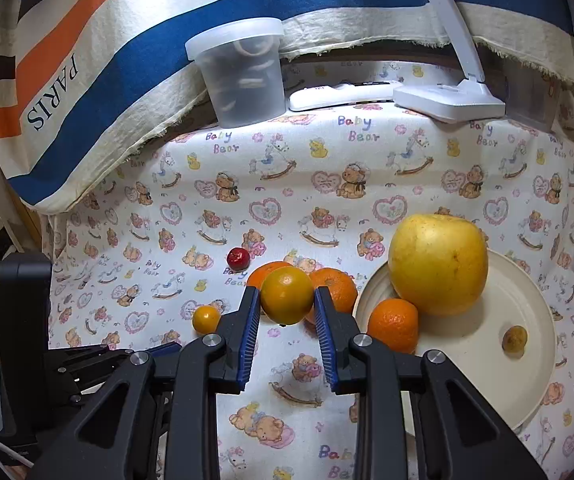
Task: Organize fruits
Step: 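Grasp a small orange fruit with the right tool while the left tool grasps a brown fruit, then carry both held fruits over the cream plate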
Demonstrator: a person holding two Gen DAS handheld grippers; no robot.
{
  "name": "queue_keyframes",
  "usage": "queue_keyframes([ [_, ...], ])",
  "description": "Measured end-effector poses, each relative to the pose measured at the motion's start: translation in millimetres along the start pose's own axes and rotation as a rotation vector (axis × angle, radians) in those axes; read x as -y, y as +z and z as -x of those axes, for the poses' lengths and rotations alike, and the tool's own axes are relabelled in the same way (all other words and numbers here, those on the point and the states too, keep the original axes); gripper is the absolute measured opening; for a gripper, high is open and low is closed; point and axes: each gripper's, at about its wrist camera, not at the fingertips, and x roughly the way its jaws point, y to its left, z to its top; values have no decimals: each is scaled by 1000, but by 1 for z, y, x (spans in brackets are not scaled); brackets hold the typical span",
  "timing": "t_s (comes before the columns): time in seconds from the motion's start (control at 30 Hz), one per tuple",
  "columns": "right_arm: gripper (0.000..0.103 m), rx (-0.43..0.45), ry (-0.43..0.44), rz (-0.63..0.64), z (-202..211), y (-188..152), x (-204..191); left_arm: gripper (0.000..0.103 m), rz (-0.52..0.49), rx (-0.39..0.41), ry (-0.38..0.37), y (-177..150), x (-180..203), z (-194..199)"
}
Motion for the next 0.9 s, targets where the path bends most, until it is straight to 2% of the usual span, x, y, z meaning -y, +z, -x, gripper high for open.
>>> queue_keyframes([
  [0.17,29,21,0,3,8,3,0,22,-15,65,15,2,2,16],
  [0.5,29,77,11,9,34,14,-2,22,-80,283,60,3,16,69],
  [0.77,29,272,-34,18,106,29,17,22,-154,552,66,-8,36,125],
  [0.9,29,312,-100,82,124,18,32,22,-202,644,47,-9,50,145],
])
